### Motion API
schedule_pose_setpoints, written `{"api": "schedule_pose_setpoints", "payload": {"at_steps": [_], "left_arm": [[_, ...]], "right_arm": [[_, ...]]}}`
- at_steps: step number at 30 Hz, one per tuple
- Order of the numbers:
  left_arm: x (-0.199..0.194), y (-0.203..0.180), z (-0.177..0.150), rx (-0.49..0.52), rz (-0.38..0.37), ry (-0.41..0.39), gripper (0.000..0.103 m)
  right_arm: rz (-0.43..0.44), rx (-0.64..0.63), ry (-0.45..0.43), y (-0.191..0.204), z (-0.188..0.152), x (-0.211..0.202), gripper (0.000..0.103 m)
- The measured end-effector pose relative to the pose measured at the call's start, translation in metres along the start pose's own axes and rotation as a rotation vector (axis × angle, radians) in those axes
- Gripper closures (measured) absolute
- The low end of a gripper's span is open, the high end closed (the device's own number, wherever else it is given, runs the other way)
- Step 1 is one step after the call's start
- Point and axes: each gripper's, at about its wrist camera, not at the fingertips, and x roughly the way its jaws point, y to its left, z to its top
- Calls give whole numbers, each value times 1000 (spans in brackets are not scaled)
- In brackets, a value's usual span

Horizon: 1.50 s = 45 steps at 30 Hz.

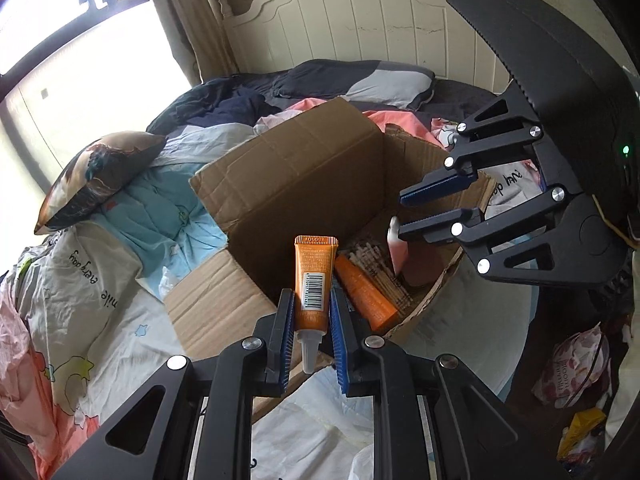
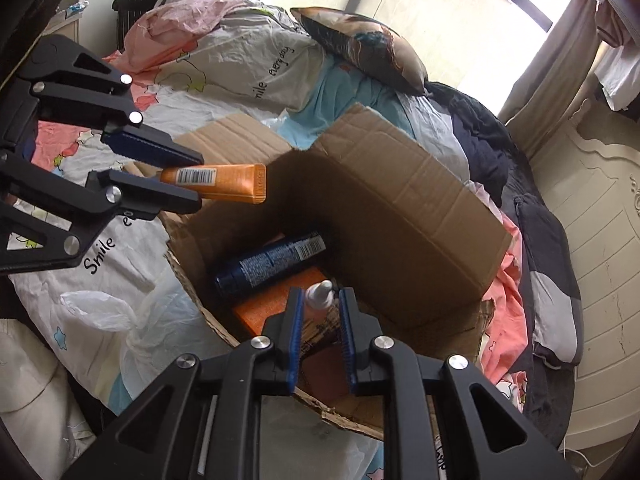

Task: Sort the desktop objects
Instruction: 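Open right tool to drop pink tube while left tool releases orange tube into box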

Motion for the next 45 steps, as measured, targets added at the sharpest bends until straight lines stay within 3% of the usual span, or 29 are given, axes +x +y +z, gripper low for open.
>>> {"api": "schedule_pose_setpoints", "payload": {"at_steps": [3, 8, 18, 20, 22, 23, 26, 30, 45], "left_arm": [[10, -4, 8, 1, -22, 2, 86], [16, -6, 10, -2, -33, 1, 86], [25, -19, 14, -3, -53, 3, 84], [24, -18, 15, -17, -55, -14, 72], [22, -19, 16, -27, -17, -26, 11], [21, -20, 16, -22, 11, -45, 2], [20, -22, 15, -9, 57, -56, 0], [23, -20, 13, -6, 88, -25, 0], [12, -1, -6, -60, 125, 12, 0]], "right_arm": [[7, 25, -27, -6, -5, 5, 73], [-27, 43, -56, -11, -8, 11, 53], [-30, 37, -15, -12, -27, 18, 52], [-25, 54, -23, -15, -30, 16, 52], [-17, 84, -37, -20, -33, 15, 52], [-13, 98, -42, -23, -34, 15, 52], [-33, 132, -43, -29, -35, 17, 45], [-42, 175, -35, -36, -34, 22, 45], [-35, 201, -37, -22, -20, 18, 45]]}}
